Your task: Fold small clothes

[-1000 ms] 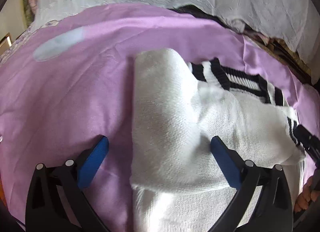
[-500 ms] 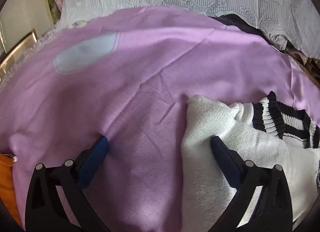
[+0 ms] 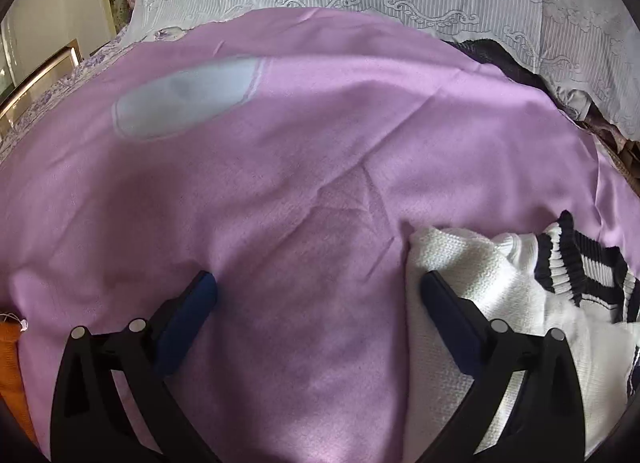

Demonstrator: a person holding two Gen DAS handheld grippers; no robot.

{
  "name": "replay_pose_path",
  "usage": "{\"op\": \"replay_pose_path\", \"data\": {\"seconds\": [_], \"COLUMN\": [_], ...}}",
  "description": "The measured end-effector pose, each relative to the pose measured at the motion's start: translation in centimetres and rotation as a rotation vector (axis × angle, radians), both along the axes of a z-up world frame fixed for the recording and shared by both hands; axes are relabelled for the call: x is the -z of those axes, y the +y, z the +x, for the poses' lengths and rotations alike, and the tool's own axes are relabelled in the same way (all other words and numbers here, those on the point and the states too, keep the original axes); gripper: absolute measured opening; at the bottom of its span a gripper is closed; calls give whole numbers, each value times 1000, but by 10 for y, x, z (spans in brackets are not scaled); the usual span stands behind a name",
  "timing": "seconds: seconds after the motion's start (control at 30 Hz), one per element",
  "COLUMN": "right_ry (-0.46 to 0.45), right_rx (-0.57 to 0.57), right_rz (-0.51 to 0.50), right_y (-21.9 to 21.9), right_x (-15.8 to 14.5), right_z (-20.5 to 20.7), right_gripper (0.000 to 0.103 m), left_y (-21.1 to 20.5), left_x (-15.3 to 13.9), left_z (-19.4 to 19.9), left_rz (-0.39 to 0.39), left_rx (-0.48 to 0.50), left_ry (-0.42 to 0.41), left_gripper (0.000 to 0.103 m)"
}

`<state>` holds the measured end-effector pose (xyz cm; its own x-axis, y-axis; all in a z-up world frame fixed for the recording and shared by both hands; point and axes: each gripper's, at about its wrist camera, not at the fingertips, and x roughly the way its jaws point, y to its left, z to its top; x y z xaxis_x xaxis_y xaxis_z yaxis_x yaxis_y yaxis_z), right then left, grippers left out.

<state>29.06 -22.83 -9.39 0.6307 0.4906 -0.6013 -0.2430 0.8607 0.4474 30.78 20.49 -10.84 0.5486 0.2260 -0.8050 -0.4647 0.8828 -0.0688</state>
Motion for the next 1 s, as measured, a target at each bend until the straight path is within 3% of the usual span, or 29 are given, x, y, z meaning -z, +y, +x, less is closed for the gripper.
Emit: {"op": "replay_pose_path", "data": {"seconds": [0.1, 0.2, 0.23, 0.3, 0.4, 0.43, 0.47, 0.53, 0.63, 0.7, 0.77, 0.8, 0.87, 0.9, 1.0], "right_ry": [0, -3, -4, -6, -5, -5, -5, -16, -79, -109, -109, -94, 11, 51, 34], "right_rx": [-1, -2, -3, -3, -4, -3, 1, 33, 69, 83, 113, 128, 147, 136, 171], "right_rz": [11, 12, 8, 3, 11, 13, 11, -26, -48, -61, -146, -204, -308, -256, -161], "right_y": [-2, -2, -1, 0, -2, -3, -3, -2, -4, -7, -6, -5, -6, -13, -32], "right_x": [1, 1, 1, 0, 0, 0, -1, -6, -21, -30, -31, -26, -1, 6, 0], "right_z": [0, 0, 0, 0, -1, -1, -2, -7, -20, -27, -29, -27, -16, -11, -17], "right_gripper": [64, 64, 65, 65, 65, 65, 65, 65, 65, 65, 68, 70, 72, 72, 72], "left_y": [3, -4, -13, -40, -62, -59, -55, -51, -50, -53, -53, -47, -32, -27, -28], "left_x": [-9, -34, -40, -43, -15, -2, 1, -7, -22, -32, -27, -14, 8, 6, 3], "left_z": [-23, -58, -64, -71, -73, -72, -74, -82, -105, -112, -103, -95, -82, -82, -88], "left_rz": [-50, -182, -186, -89, 142, 126, 86, 88, 51, 114, 238, 243, 158, 128, 137], "left_rx": [-18, 73, 125, 207, 180, 174, 166, 139, 145, 136, 75, 60, 48, 42, 48], "left_ry": [-46, -146, -157, -123, -4, 30, 20, -5, -102, -132, -83, -24, 74, 56, 43], "left_gripper": [98, 98, 98, 98, 99, 99, 99, 99, 98, 98, 98, 99, 99, 99, 99]}}
